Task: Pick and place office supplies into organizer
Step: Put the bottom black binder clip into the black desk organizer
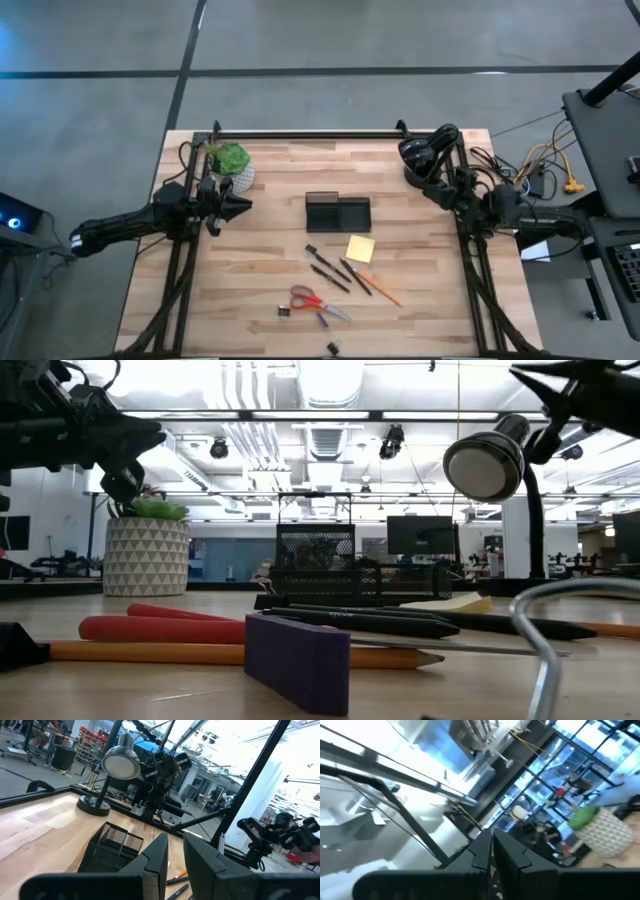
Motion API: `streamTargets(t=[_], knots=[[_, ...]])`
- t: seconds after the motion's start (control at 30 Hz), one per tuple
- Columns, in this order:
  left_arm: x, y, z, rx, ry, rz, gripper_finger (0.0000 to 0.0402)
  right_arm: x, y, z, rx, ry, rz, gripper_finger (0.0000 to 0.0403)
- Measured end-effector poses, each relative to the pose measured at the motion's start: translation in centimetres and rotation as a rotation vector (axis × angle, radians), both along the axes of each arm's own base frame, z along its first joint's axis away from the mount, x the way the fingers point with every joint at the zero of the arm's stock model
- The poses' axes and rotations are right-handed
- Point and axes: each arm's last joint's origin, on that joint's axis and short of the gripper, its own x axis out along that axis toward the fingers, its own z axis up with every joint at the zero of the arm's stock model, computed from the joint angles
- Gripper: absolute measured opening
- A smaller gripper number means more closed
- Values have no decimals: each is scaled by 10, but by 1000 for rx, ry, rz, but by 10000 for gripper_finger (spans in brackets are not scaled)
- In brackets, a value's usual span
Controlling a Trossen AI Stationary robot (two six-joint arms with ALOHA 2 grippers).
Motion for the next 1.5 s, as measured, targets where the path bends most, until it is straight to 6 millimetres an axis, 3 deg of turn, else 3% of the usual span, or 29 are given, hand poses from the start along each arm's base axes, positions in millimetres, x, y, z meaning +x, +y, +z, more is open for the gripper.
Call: streamTargets(t=[0.27, 0.37, 0.53, 0.67, 0.93, 1.1, 1.4, 1.5], knots=[[0, 0, 3, 6, -28, 11, 45, 33, 8, 54, -131, 105, 188, 13], [-1, 0, 6, 14, -58, 14, 44, 51, 9, 63, -129, 259, 239, 13], [-2, 1, 12, 24, -125, 56, 45, 72, 11, 48, 39, 734, 305, 13], [-3, 1, 17, 37, -179, 56, 45, 86, 18, 39, 111, 930, 431, 13], [-3, 1, 19, -147, -206, 21, 45, 120, 46, 24, 171, 1045, 742, 13], [-3, 1, 20, -162, -211, 13, 44, 144, 72, 7, 348, 1177, 693, 13], [-3, 0, 20, -164, -209, 9, 44, 192, 136, 2, 311, 1270, 759, 13], [-3, 1, 19, -164, -204, 9, 44, 212, 151, -6, 372, 1317, 737, 13]])
